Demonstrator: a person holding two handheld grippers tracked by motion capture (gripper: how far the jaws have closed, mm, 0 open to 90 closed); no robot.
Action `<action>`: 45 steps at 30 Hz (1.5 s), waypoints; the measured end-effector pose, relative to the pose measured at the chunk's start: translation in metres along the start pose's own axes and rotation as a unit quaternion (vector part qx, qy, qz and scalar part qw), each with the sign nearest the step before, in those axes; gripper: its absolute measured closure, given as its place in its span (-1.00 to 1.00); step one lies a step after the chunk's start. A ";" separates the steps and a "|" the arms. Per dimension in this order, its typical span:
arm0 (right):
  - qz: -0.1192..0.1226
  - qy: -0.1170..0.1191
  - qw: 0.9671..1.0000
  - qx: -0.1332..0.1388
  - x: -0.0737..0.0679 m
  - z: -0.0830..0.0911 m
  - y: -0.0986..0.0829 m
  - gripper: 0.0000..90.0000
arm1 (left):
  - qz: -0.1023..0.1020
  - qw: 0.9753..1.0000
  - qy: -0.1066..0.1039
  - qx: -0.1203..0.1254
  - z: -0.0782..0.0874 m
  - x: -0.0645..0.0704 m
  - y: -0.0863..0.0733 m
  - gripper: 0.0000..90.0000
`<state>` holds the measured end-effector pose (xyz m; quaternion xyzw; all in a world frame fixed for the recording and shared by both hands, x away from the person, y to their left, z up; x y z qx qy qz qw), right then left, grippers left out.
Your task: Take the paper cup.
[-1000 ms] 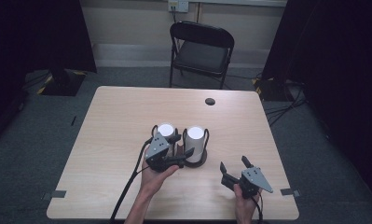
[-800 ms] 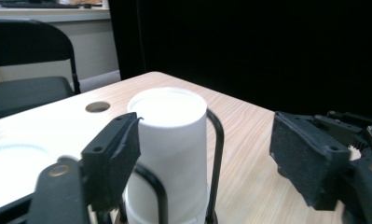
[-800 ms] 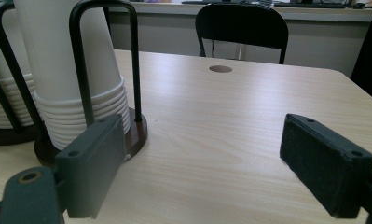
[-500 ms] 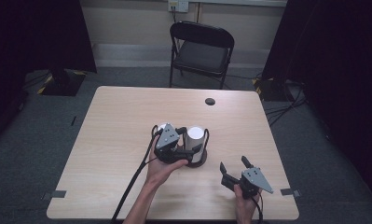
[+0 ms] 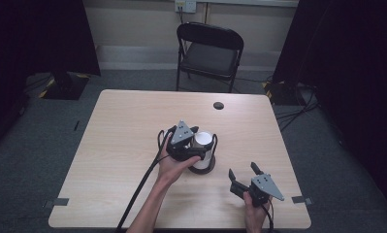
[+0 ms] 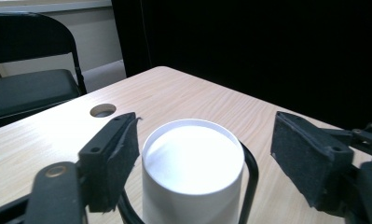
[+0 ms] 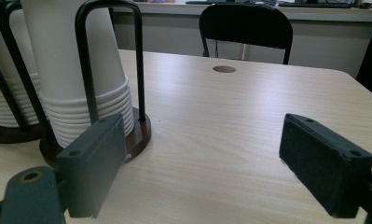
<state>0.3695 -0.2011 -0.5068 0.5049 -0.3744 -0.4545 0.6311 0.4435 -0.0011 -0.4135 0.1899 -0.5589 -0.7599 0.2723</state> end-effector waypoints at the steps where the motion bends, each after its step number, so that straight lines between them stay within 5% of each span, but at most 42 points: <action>1: 0.000 0.000 1.000 0.000 0.000 0.000 0.000 -0.69 | 0.000 1.000 0.000 0.000 0.000 0.000 0.000 -0.42; 22: 0.000 0.005 1.000 -0.001 0.000 0.000 0.000 -0.67 | -0.036 0.999 0.025 -0.029 -0.015 -0.003 -0.010 -0.24; 45: -0.001 0.003 1.000 -0.001 0.000 0.000 0.000 -0.67 | -0.002 0.999 0.036 0.016 -0.005 -0.006 0.003 -0.21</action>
Point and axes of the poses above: each handheld gripper's, and its own axes: z roughly backward along the jaws, y roughly out of its top, x roughly to its right, the point moved 6 cm from there along -z, roughly forward along the jaws, and after that the axes turned 1 degree about -x, right-handed, at the moved point
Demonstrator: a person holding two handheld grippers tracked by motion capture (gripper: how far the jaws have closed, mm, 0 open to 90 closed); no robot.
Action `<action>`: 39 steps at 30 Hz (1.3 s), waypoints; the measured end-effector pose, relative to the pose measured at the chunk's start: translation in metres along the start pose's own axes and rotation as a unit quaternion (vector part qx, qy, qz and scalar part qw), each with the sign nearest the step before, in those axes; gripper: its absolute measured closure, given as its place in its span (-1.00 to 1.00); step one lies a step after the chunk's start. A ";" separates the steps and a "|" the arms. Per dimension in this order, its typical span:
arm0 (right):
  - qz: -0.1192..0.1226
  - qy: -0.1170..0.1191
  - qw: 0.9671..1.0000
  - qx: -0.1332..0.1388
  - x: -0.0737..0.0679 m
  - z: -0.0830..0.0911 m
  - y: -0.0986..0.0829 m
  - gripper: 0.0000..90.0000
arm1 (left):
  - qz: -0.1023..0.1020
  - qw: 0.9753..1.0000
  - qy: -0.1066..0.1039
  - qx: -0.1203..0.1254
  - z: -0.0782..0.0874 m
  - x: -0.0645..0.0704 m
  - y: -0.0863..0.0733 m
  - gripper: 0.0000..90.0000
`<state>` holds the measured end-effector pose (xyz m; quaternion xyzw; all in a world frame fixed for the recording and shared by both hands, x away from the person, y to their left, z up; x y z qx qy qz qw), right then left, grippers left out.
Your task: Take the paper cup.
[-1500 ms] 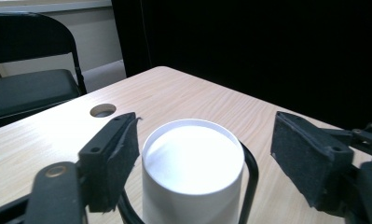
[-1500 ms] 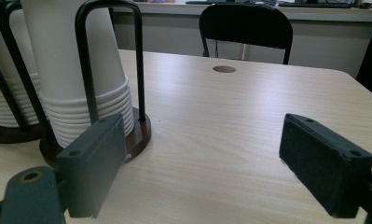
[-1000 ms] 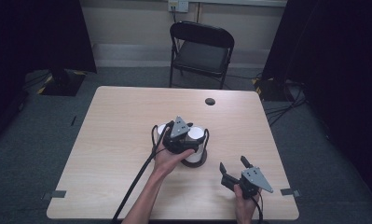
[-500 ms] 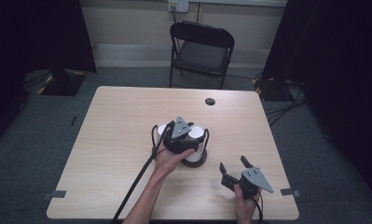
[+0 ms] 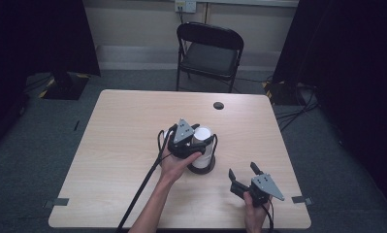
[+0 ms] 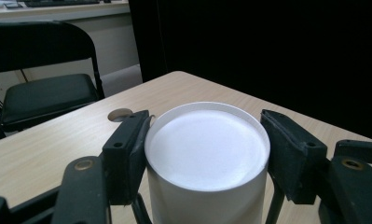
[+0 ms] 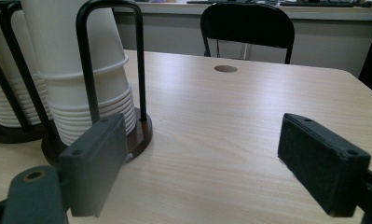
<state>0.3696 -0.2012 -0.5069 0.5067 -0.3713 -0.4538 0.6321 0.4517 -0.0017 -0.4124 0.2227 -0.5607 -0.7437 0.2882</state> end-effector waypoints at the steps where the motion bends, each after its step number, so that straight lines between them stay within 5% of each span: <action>1: 0.000 0.000 1.000 0.000 0.000 0.000 0.000 -0.67 | 0.000 1.000 0.000 0.002 0.001 0.000 0.001 -0.21; 39: -0.001 -0.002 1.000 -0.003 0.000 -0.001 0.000 -0.67 | 0.009 0.999 0.005 0.051 0.024 -0.002 0.031 -0.22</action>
Point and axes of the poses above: each handheld gripper's, and its own axes: z roughly backward along the jaws, y roughly out of its top, x roughly to its right, the point moved 6 cm from there along -z, roughly forward along the jaws, and after that the axes turned 1 degree about -x, right-handed, at the moved point
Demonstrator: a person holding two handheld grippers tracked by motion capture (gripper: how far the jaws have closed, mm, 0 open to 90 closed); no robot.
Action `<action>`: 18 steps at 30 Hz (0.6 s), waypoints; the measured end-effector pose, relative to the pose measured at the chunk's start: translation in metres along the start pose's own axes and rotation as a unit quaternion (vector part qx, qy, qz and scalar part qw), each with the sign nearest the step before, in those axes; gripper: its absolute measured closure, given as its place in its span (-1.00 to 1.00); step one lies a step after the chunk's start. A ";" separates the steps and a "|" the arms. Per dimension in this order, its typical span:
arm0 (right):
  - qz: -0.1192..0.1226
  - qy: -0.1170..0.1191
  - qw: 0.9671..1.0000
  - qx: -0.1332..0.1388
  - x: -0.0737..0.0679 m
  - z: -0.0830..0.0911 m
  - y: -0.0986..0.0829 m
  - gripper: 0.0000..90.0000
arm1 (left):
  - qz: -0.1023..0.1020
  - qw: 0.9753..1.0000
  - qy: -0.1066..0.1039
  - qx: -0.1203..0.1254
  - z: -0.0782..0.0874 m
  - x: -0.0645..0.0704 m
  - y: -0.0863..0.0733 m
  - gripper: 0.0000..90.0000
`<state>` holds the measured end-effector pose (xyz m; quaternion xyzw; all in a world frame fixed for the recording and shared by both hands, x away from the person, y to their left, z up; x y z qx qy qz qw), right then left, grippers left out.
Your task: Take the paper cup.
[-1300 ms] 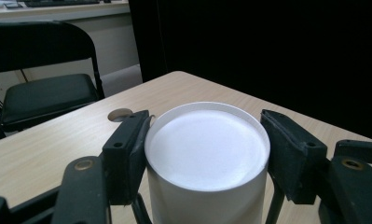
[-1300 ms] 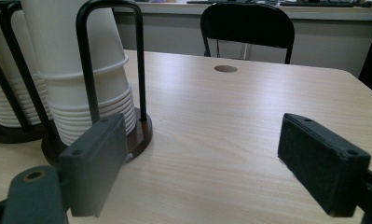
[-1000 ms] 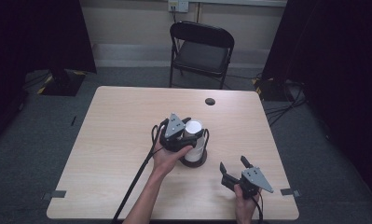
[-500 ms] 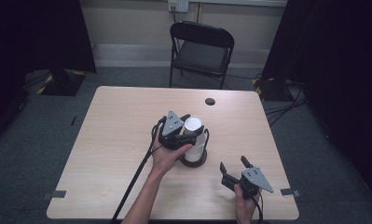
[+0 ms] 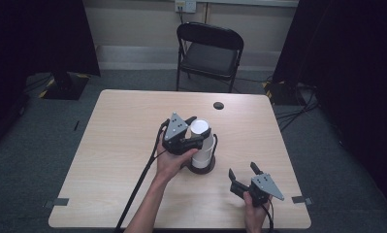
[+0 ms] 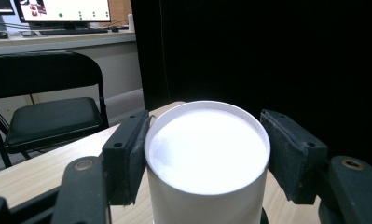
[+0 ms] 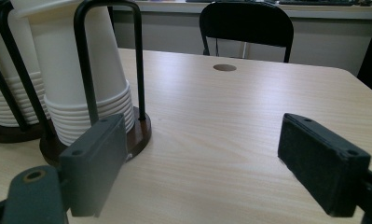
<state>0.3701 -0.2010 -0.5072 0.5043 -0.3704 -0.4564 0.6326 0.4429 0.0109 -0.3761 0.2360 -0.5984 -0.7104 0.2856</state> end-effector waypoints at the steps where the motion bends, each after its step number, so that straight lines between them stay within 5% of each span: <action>1: 0.000 -0.001 1.000 0.000 0.000 0.000 0.000 -0.67 | 0.001 1.000 0.000 0.000 0.001 0.000 0.000 -0.22; 18: -0.002 -0.003 1.000 -0.004 0.001 -0.001 0.000 -0.67 | 0.020 0.999 -0.002 0.039 0.017 0.000 0.019 -0.22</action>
Point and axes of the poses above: each handheld gripper's, and its own axes: z roughly backward along the jaws, y roughly out of its top, x roughly to its right, the point moved 6 cm from there along -z, roughly forward along the jaws, and after that the axes turned 1 degree about -x, right-handed, at the moved point
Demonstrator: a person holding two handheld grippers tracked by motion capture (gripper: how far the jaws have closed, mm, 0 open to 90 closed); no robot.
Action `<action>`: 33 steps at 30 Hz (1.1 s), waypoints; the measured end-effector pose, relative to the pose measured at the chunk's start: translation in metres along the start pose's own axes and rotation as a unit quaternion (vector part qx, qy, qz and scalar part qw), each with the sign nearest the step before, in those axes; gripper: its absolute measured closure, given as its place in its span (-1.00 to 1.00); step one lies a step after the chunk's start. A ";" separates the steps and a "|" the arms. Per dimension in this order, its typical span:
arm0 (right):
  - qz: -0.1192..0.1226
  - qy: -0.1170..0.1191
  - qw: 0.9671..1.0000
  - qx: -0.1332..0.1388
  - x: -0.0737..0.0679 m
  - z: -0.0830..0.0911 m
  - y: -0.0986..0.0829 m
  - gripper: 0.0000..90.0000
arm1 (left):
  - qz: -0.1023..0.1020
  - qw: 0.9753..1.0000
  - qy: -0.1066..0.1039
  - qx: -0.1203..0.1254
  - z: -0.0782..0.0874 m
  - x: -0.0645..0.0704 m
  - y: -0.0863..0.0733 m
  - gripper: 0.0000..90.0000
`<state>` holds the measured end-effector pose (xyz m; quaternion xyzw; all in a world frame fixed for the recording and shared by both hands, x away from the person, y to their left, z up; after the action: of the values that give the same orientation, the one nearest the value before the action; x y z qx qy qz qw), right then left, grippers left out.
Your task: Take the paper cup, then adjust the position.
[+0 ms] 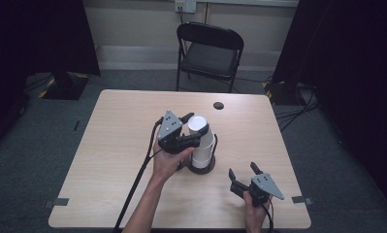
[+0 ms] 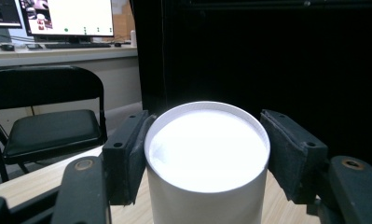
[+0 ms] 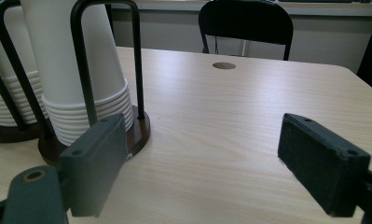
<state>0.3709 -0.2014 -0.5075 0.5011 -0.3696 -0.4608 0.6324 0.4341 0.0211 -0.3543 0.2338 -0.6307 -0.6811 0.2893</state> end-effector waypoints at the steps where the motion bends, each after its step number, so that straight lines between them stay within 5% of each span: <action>1: 0.000 0.001 1.000 -0.001 0.000 0.000 0.000 -0.67 | 0.003 1.000 -0.001 0.002 0.001 0.000 0.001 -0.21; 14: 0.008 0.004 1.000 -0.002 -0.001 -0.001 0.000 -0.67 | 0.046 0.998 -0.032 0.024 0.025 0.010 0.010 -0.22; 22: 0.014 0.008 1.000 -0.004 -0.003 -0.001 0.000 -0.66 | 0.097 0.994 -0.046 0.016 0.031 0.011 -0.002 -0.22; 27: 0.025 0.008 1.000 -0.015 -0.005 -0.003 -0.001 -0.59 | 0.106 0.993 -0.054 0.009 0.034 0.013 -0.015 -0.22; 30: 0.015 0.011 1.000 -0.016 -0.004 -0.004 0.000 -0.54 | 0.137 0.988 -0.065 0.015 0.037 0.009 -0.020 -0.22; 33: 0.014 0.019 1.000 -0.011 -0.005 -0.003 0.000 -0.50 | 0.133 0.989 -0.057 0.016 0.043 0.010 -0.022 -0.22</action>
<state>0.3717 -0.1958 -0.5082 0.4974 -0.3596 -0.4461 0.6514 0.3957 0.0460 -0.3714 0.1134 -0.6825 -0.6382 0.3376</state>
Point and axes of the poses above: each handheld gripper's, and its own axes: z roughly backward along the jaws, y roughly out of its top, x roughly to its right, the point moved 6 cm from there along -z, roughly forward along the jaws, and after that the axes turned 1 degree about -x, right-handed, at the moved point
